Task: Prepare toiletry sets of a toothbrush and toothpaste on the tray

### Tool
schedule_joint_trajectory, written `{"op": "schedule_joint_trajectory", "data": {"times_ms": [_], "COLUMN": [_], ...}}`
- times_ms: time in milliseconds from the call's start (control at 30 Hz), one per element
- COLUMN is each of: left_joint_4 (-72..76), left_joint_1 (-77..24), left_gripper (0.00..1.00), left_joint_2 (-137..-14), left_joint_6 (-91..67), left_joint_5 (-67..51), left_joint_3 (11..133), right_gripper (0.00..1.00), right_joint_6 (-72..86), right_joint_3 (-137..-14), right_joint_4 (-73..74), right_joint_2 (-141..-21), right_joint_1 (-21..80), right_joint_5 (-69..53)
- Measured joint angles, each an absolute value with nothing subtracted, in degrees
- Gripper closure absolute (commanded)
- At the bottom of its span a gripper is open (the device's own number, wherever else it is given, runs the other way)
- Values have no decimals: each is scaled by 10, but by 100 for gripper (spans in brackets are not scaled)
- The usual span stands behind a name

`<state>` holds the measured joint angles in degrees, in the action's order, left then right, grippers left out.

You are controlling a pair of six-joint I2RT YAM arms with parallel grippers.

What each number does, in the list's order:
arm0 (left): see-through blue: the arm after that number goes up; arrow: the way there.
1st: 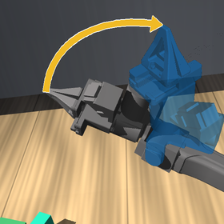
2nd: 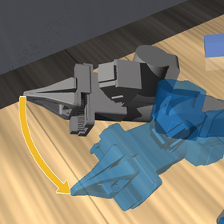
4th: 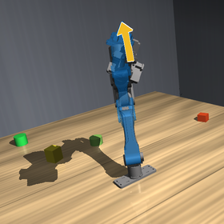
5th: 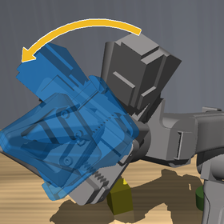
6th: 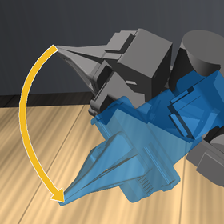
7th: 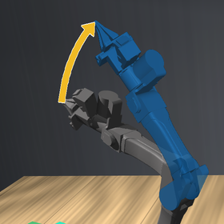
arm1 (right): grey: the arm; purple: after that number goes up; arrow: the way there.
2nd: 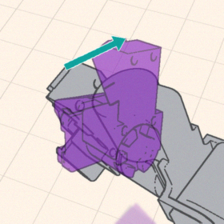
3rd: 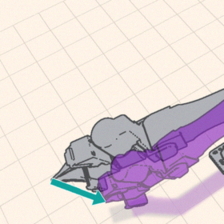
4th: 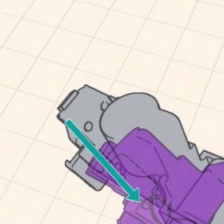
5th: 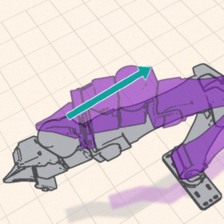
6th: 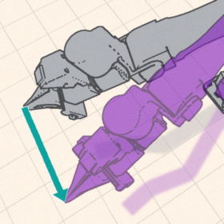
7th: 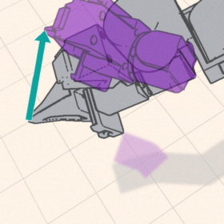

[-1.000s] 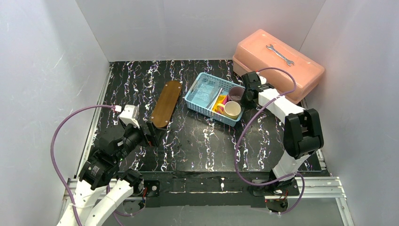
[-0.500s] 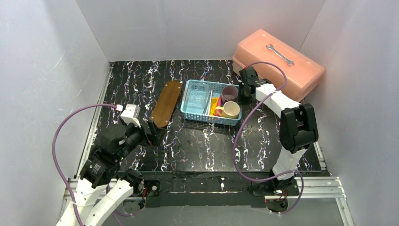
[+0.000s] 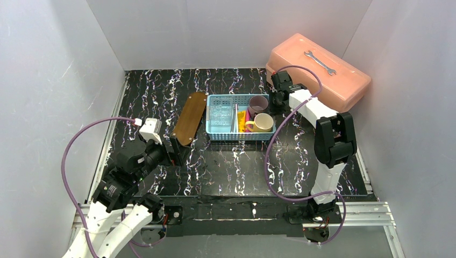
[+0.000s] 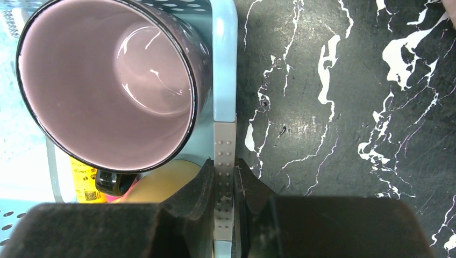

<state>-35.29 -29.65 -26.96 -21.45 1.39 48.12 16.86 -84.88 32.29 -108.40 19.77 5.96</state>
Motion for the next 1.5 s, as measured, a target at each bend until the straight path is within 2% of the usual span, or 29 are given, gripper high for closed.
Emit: {"op": "schedule_joint_trajectory", "data": {"times_ms": [67, 333, 467, 600, 1000, 1500], "left_joint_4": [-353, -355, -357, -361, -361, -408], "left_joint_1": [-296, -296, -296, -296, -296, -296], "left_gripper": [1, 1, 1, 1, 1, 1], "left_joint_2": [-271, -274, -276, -279, -292, -410], "left_joint_6": [-215, -215, -215, -215, -216, -328], "left_joint_5": [15, 16, 16, 18, 31, 133], "left_joint_3": [481, 481, 481, 481, 481, 486], "right_gripper": [99, 75, 57, 50, 45, 44], "right_joint_6": [165, 162, 162, 162, 163, 163], "right_joint_3": [-855, -857, -857, -859, -881, -853], "right_joint_4": [326, 329, 328, 327, 343, 358], "right_joint_2": [-1088, -1090, -1090, -1090, -1074, -875], "right_joint_1": [197, 197, 197, 197, 198, 200], "right_joint_5": [57, 56, 54, 54, 72, 71]}}
